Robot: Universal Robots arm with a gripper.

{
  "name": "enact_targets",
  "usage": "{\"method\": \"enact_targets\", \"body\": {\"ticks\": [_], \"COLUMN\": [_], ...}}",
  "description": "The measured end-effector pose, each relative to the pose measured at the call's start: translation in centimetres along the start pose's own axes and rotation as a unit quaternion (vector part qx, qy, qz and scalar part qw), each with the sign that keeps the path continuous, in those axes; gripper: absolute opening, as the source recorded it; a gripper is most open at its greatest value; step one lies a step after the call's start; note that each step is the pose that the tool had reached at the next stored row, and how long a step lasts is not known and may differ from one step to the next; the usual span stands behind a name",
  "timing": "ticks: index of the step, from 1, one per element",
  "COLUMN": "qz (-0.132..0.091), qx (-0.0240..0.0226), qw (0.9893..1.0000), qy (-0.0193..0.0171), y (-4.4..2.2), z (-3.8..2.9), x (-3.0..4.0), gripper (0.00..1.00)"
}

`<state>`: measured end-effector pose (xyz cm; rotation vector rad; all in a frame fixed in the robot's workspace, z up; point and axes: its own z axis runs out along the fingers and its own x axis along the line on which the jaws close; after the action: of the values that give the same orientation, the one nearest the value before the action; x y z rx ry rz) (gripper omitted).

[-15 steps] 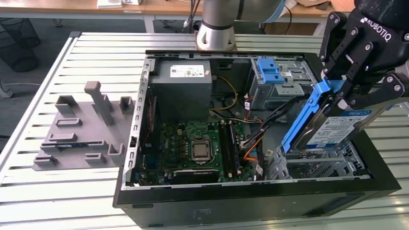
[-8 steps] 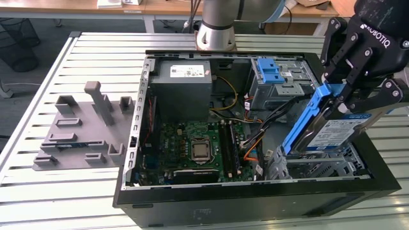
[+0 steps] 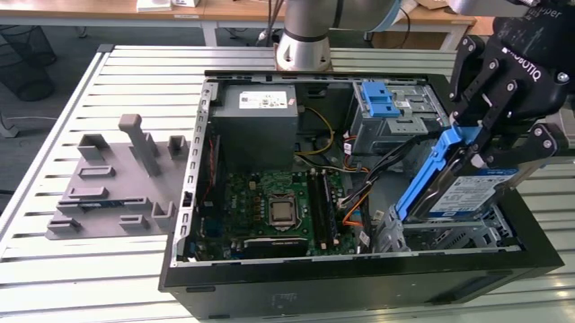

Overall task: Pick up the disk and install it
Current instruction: 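Insert the disk into the insertion slot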

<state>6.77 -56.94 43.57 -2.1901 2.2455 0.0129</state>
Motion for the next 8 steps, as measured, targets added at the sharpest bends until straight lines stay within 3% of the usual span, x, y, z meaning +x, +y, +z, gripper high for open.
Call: {"method": "enact_targets", "body": {"ticks": [8], "qz": [0.000], "qx": [0.0001], "qw": [1.0000], "qy": [0.0000], "y": [0.00], "z": [0.26], "x": [0.01], "gripper": [0.36]}}
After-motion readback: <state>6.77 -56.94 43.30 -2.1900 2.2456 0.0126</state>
